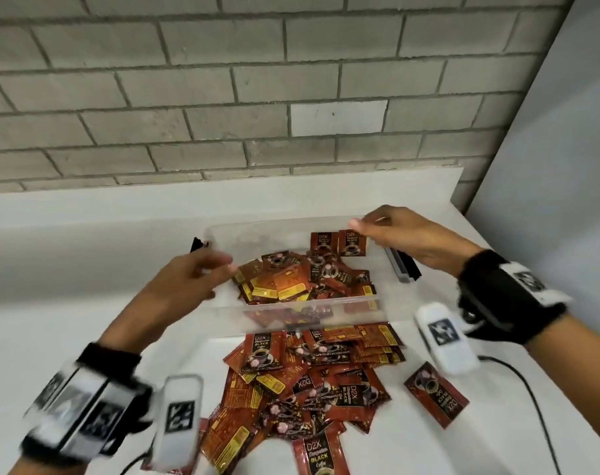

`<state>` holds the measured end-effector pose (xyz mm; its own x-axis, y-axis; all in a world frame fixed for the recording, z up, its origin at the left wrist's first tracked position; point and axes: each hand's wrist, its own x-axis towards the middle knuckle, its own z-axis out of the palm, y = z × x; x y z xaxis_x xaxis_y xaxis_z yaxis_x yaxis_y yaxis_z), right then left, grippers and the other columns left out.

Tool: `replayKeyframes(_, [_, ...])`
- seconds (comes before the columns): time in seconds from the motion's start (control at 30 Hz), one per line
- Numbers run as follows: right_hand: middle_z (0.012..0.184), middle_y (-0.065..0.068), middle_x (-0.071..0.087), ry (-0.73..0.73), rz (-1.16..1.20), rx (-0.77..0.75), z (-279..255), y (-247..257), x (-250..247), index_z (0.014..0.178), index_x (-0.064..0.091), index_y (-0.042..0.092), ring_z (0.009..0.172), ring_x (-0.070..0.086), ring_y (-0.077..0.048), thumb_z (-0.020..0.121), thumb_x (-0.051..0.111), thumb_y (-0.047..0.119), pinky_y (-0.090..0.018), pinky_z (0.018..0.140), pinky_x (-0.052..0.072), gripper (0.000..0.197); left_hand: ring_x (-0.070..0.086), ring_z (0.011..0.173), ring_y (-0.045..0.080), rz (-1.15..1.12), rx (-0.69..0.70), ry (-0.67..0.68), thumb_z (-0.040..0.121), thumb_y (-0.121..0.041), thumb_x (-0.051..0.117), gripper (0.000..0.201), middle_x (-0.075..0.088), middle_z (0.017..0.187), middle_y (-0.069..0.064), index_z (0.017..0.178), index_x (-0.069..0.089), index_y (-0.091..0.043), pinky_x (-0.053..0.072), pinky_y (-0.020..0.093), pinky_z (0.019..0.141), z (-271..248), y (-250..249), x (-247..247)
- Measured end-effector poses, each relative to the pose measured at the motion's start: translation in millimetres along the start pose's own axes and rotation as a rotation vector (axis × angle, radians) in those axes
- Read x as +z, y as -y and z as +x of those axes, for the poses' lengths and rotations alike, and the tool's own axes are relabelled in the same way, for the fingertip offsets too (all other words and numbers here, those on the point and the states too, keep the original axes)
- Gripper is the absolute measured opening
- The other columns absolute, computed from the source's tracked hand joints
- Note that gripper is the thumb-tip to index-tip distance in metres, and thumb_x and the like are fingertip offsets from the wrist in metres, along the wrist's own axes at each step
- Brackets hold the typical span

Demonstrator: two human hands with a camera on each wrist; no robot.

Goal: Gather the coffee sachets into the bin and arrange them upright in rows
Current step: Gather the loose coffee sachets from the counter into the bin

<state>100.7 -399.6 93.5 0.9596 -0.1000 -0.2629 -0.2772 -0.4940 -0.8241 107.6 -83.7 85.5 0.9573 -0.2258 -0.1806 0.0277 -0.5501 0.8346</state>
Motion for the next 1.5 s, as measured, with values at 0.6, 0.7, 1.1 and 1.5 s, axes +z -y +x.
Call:
replayKeyframes(0.6, [0.104,-0.001,0.041,0.074,-0.504,0.302,-111.1,-180.1,42.3,0.09,0.04,0.021,0.102,0.046,-0.019,0.073,0.079,0.039,-0.026,0.083,0.042,0.047,0.054,0.101,0.019,0.713,-0.365,0.304,0.033,-0.06,0.06,0.069,0.04,0.095,-0.006,0.093,0.029,-0.046,0.038,0.024,0.081,-79.1,157.9,16.3])
replayKeyframes(0.7, [0.097,-0.006,0.054,0.033,-0.395,0.317,-105.8,-164.2,44.2,0.092,0.041,0.012,0.084,0.053,-0.017,0.076,0.078,0.031,-0.024,0.066,0.042,0.044,0.057,0.086,0.012,0.556,-0.426,0.26,0.036,-0.06,0.081,0.08,0.053,0.098,-0.002,0.095,0.04,-0.027,0.043,0.018,0.066,-76.3,148.0,15.3])
replayKeyframes(1.1, [0.079,-0.002,0.075,0.069,0.41,0.439,-70.4,-96.8,74.4,0.099,0.058,0.015,0.077,0.074,-0.017,0.09,0.06,0.043,-0.037,0.064,0.06,0.03,0.072,0.078,0.023,-0.263,-0.488,0.147,0.07,-0.033,0.081,0.058,0.067,0.097,0.014,0.114,0.05,-0.011,0.06,0.034,0.063,-37.6,84.6,67.7])
replayKeyframes(1.5, [0.094,-0.016,0.073,-0.036,0.647,0.51,-65.3,-98.8,88.4,0.104,0.057,0.006,0.087,0.07,-0.027,0.083,0.071,0.004,-0.04,0.066,0.061,0.026,0.066,0.07,0.026,-0.661,-0.677,0.096,0.066,-0.008,0.081,0.046,0.07,0.093,0.024,0.105,0.062,0.008,0.05,0.02,0.037,-28.0,76.3,75.7])
